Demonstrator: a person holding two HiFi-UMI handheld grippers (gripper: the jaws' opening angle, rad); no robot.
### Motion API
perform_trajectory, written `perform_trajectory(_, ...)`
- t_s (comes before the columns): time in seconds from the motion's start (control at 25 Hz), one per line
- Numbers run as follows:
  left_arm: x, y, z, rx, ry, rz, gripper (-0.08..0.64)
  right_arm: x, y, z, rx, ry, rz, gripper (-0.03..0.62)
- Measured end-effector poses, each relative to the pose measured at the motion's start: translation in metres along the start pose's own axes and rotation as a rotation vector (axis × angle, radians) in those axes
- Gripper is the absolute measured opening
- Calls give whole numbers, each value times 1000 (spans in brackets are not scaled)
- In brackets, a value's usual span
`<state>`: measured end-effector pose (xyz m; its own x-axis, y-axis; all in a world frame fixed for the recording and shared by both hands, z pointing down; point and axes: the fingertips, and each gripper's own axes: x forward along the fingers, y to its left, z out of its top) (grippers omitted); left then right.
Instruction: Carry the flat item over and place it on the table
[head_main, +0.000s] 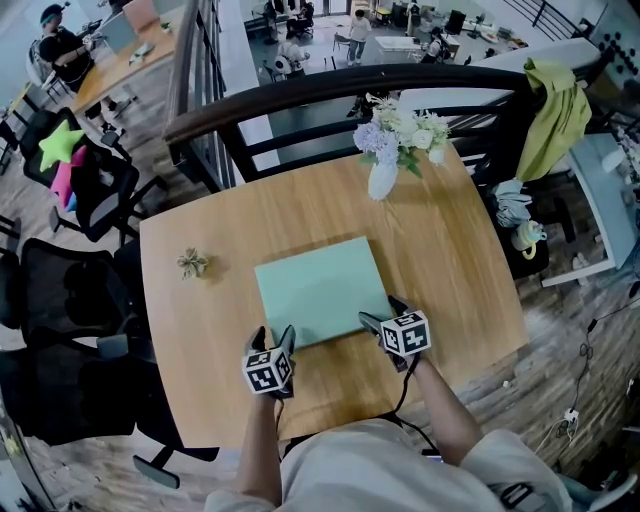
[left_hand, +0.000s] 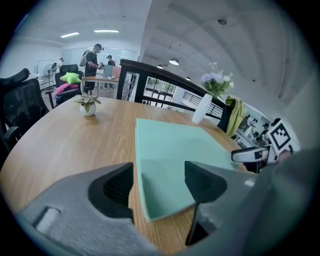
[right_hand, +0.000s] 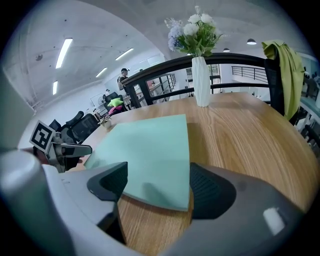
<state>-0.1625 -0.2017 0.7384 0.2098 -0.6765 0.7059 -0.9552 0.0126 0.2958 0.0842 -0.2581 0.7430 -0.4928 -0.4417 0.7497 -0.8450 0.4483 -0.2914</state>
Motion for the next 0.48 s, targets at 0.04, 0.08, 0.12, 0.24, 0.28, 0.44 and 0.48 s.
perform_trajectory(0.04,-2,0,-1,2,-1,-1,331,-2,1,-1,0,-2,-4,400)
perform_trajectory(0.08,-4,-1,-2,5,-2,-2,330,-5,2,-3,0,-5,-7,399)
perform_trajectory(0.12,-7,-2,-3,7,-3,-2,327,-7,3,-4,-1,-7,-11,396)
perform_trajectory(0.24,-13,-6,-7,13,-9,-5,322,-13,7,-7,-5,-13,-18,391)
perform_trajectory(0.28,-14,-6,-9,15,-10,-7,322,-15,9,-8,-7,-15,-19,391)
perform_trajectory(0.44,-21,-7,-15,25,-12,-8,319,-20,17,-13,-14,-22,-21,387)
perform_trajectory(0.48,-23,-7,-16,27,-14,-6,316,-22,19,-15,-16,-23,-21,385)
